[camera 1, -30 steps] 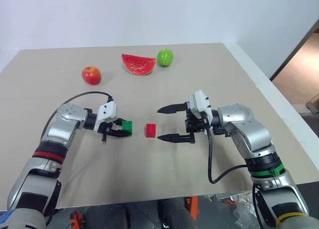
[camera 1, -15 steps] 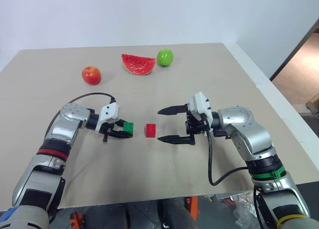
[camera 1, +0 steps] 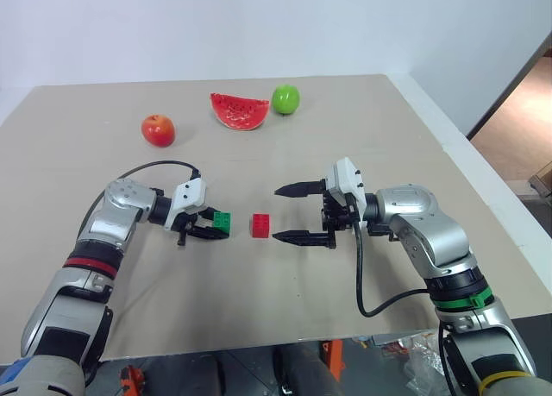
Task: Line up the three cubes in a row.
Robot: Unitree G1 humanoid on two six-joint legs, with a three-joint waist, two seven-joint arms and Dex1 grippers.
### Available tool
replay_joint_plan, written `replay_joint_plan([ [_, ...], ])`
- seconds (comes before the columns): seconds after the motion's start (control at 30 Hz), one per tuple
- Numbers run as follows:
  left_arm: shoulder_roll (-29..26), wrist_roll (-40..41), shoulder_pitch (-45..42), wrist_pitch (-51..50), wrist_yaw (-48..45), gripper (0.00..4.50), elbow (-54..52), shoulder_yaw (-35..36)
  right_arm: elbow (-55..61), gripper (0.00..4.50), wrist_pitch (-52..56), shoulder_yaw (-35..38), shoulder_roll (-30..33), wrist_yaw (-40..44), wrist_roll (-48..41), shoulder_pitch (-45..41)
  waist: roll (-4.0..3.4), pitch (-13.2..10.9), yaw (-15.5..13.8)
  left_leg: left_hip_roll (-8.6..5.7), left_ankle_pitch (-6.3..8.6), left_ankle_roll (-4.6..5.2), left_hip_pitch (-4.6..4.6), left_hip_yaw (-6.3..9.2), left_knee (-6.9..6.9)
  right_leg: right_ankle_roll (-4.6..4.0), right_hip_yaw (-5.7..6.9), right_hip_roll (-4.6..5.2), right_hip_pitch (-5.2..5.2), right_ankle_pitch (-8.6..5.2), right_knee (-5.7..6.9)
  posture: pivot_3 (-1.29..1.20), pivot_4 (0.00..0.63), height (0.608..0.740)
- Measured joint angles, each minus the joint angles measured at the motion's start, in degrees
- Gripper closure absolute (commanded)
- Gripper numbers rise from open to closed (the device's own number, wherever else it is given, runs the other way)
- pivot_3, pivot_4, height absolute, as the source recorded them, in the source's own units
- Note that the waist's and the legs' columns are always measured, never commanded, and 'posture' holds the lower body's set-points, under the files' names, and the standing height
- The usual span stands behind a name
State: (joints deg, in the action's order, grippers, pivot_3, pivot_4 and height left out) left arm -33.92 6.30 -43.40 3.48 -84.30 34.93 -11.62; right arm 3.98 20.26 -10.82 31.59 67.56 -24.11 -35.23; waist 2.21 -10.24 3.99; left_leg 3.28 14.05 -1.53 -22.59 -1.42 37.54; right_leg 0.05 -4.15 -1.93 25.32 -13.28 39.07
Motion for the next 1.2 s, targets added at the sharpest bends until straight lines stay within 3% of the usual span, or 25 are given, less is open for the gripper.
replay_joint_plan([
  [0.47,0.20,-0.81,0.00,-0.04,0.02,3.15,-0.06,-0.42,-0.76,0.00,-0.75,-0.01,-0.01,-0.11,0.83,0.75,0.01,0.00,-0.02,-0.01,0.00,0.00,0.03,0.00,0.01,0.00,0.00,0.00,-0.03,0.00,0.02,0.00,0.150,0.740],
  [0.5,0.21,-0.83,0.00,-0.19,0.02,2.11,-0.06,-0.42,-0.76,0.00,-0.78,-0.01,-0.01,-0.10,0.84,0.76,0.01,0.00,-0.02,-0.01,0.00,0.00,0.03,0.00,0.01,0.00,0.00,0.01,-0.03,0.00,0.02,0.00,0.150,0.740],
  [0.57,0.32,-1.22,0.12,-0.30,-0.08,1.61,-0.05,-1.19,-0.77,0.00,-0.84,-0.01,0.00,-0.06,0.87,0.85,0.00,0.00,-0.02,-0.03,0.00,0.00,0.02,0.00,0.01,0.01,-0.01,0.01,-0.03,0.00,0.02,0.00,0.150,0.740],
  [0.7,0.40,-1.22,0.32,-0.01,-1.33,0.13,-0.28,-1.42,-0.93,0.00,-0.88,-0.02,0.02,0.04,1.00,1.17,0.01,0.01,-0.24,-0.04,-0.01,0.00,0.05,0.01,0.05,0.04,0.00,0.03,-0.06,0.03,0.04,0.00,0.150,0.740],
  [1.07,-4.99,-0.53,3.69,-1.47,-1.59,0.04,-10.15,-0.80,-1.10,0.00,-1.42,-0.03,0.00,0.58,1.35,1.17,0.00,0.00,-0.47,0.00,-0.08,0.06,0.04,0.00,0.13,0.07,-0.03,-0.01,-0.05,0.18,0.04,0.00,0.150,0.740],
  [1.2,-10.59,2.55,9.06,-7.37,-0.61,0.04,-21.72,2.76,-1.78,0.00,-1.77,-0.09,-0.15,0.93,1.37,1.07,0.00,0.00,-0.24,0.05,-0.07,0.07,0.02,-0.05,0.10,0.07,-0.08,-0.01,0.00,0.15,0.03,0.00,0.150,0.740],
])
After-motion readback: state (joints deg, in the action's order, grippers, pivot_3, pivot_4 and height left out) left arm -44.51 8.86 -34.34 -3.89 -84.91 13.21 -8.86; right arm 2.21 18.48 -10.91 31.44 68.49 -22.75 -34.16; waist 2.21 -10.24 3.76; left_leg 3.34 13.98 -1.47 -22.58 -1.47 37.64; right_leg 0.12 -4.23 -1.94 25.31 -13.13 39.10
